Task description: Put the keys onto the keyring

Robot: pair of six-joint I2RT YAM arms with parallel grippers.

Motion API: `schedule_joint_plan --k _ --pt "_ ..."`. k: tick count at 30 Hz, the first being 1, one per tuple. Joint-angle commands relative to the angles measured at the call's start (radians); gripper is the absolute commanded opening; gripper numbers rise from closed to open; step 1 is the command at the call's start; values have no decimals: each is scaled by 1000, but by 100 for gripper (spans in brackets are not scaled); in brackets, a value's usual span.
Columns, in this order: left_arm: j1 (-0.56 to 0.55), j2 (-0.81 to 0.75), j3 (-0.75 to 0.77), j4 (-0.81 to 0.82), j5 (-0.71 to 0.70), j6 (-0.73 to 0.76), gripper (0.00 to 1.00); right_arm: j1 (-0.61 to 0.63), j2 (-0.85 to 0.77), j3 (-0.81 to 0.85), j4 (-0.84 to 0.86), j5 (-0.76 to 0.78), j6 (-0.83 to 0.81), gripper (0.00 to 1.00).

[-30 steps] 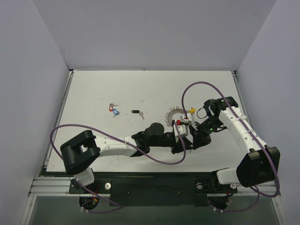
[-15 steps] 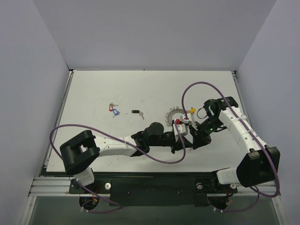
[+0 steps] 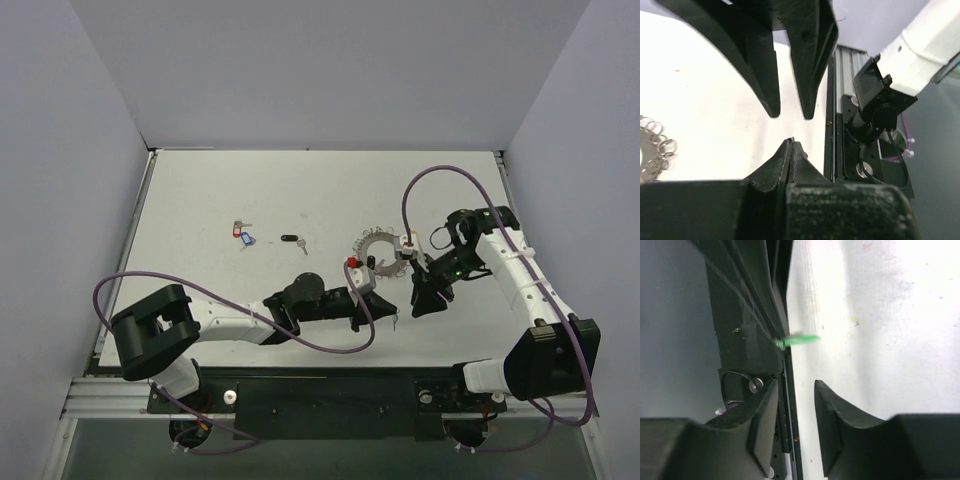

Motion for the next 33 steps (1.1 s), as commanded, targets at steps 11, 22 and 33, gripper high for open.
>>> schedule_joint_plan --k 11,22,33 --pt "5 -56 -209 828 -270 -192 0 -81 -116 110 -269 -362 -312 41" --pt "5 -51 -150 828 -245 -169 0 -50 -58 41 -268 -501 -355 26" --pt "5 -50 -147 828 -229 -173 0 -32 -67 19 -204 -509 -300 12"
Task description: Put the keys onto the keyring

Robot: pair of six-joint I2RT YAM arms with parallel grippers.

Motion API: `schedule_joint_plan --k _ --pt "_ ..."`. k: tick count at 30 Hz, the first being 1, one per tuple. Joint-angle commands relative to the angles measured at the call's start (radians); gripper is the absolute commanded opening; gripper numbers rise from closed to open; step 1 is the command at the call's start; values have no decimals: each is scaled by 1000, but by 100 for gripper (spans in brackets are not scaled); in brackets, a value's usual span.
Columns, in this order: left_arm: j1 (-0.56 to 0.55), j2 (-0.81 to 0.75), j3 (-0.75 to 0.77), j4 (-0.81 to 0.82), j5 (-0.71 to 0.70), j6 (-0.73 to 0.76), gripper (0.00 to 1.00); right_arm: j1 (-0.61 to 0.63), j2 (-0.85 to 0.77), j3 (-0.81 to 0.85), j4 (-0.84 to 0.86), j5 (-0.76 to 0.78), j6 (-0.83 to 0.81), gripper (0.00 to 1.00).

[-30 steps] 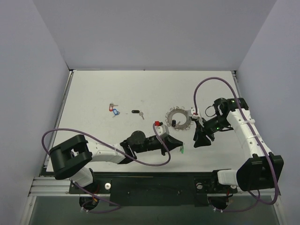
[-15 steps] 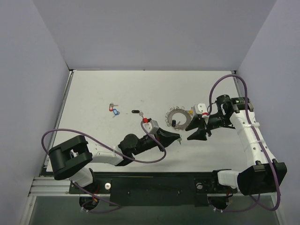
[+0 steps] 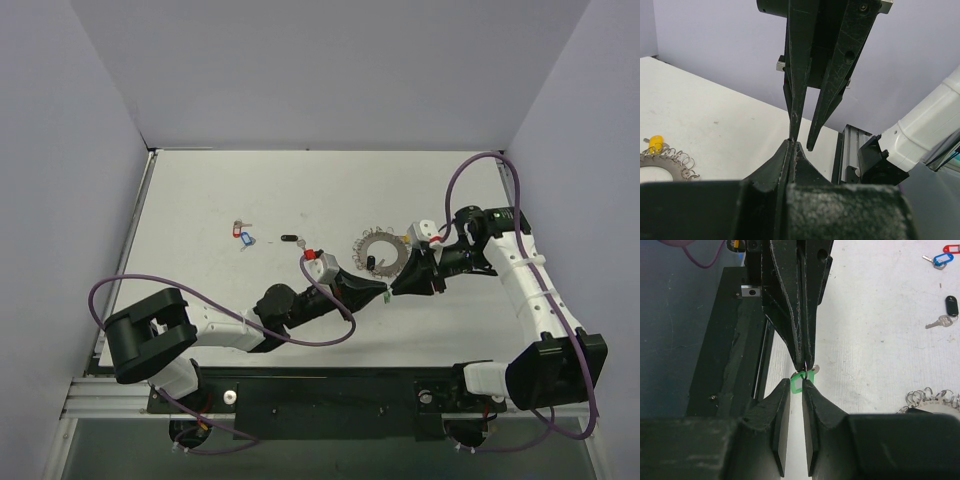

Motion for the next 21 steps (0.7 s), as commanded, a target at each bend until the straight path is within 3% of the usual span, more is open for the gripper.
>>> schedule_joint_plan --k 1,21 --pt "-3 6 38 359 21 -6 0 10 -9 -28 -186 -75 36 11" --pt "-9 7 44 358 21 -1 0 4 -20 -32 -125 -73 128 11"
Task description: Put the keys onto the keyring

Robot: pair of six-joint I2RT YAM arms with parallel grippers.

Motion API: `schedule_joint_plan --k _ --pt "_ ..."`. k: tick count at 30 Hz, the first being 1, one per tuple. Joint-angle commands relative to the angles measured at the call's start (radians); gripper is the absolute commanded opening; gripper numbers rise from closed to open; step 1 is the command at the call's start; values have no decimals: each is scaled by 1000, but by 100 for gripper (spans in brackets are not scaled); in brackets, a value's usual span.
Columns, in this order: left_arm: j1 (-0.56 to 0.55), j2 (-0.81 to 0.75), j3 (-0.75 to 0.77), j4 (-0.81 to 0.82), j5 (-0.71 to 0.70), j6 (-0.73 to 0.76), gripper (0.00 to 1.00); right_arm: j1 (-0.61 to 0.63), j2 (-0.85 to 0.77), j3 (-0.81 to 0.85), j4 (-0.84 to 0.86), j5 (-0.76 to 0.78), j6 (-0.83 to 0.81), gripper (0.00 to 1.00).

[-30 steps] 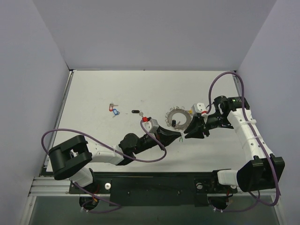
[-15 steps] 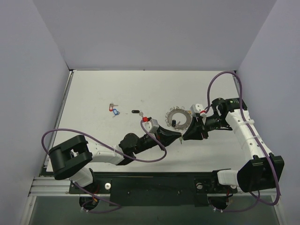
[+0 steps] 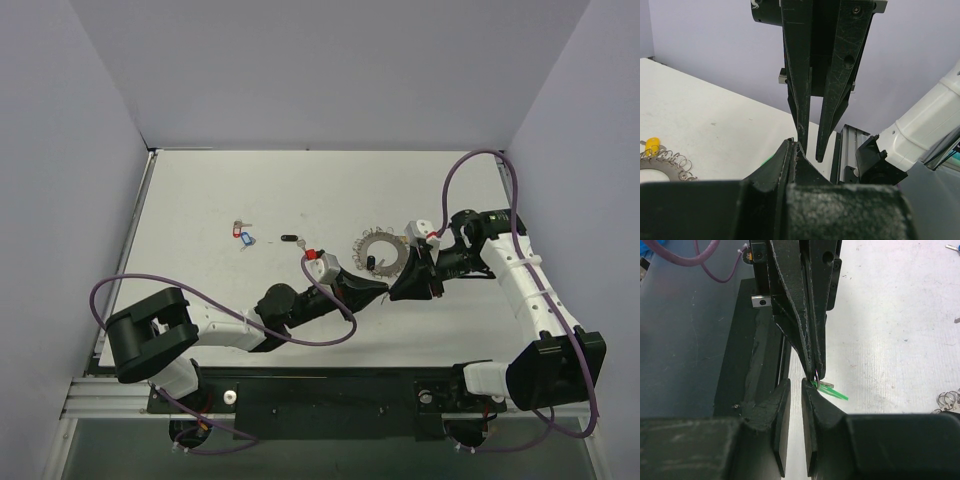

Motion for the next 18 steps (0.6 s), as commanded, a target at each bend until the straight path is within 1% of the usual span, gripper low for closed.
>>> schedule_joint_plan --k 1,4,9,18 --pt "-8 -4 31 355 3 2 0 -29 -25 12 -122 -31 37 12" --pt "-8 -9 18 355 -2 11 0 -46 -49 10 -122 3 41 12" --pt "-8 -9 14 355 3 17 0 -58 -72 3 -118 15 39 12" --pt "-8 -3 29 355 28 6 0 -63 -26 1 -93 -20 50 12"
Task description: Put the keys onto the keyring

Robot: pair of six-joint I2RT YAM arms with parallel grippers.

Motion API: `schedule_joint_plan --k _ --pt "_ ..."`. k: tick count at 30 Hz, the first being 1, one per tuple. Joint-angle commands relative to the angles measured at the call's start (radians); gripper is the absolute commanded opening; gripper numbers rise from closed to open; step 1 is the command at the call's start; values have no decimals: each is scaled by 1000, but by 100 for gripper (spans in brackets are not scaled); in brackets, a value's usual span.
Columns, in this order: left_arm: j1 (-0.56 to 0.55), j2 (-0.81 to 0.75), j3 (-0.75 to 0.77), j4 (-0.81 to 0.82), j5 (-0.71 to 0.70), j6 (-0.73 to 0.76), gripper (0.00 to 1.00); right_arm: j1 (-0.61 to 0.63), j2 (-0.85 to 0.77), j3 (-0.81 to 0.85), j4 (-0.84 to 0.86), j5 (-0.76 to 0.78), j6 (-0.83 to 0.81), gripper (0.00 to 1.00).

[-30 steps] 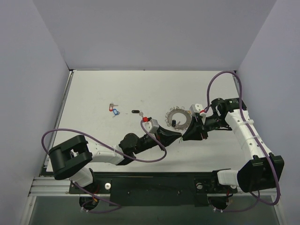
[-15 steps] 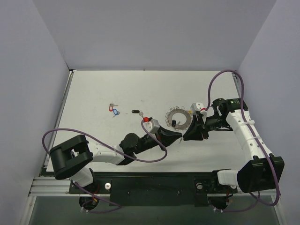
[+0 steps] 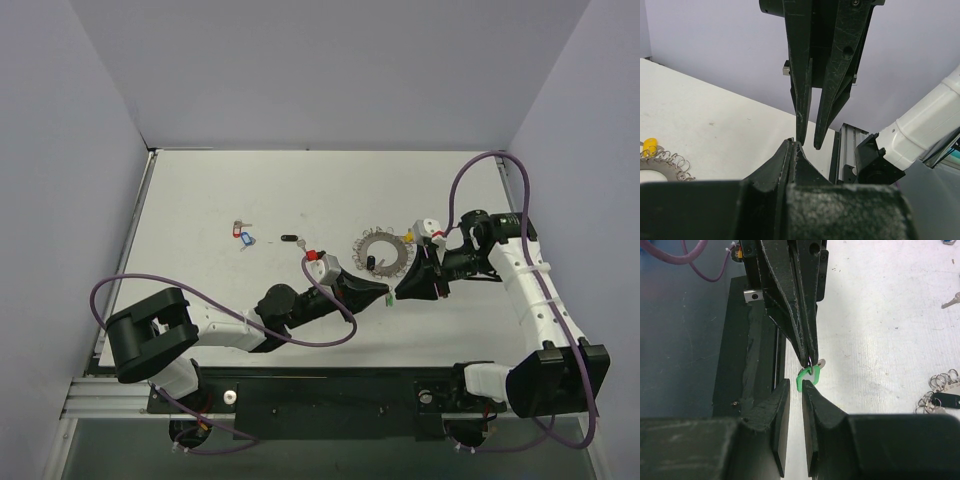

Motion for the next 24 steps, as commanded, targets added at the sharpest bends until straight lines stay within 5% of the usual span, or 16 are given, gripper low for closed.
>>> schedule_joint_plan --k 1,24 --pt "-4 -1 30 355 27 2 0 -3 27 1 -94 -54 -2 13" --pt "-6 20 61 355 51 -19 0 37 52 0 -96 -55 -20 12"
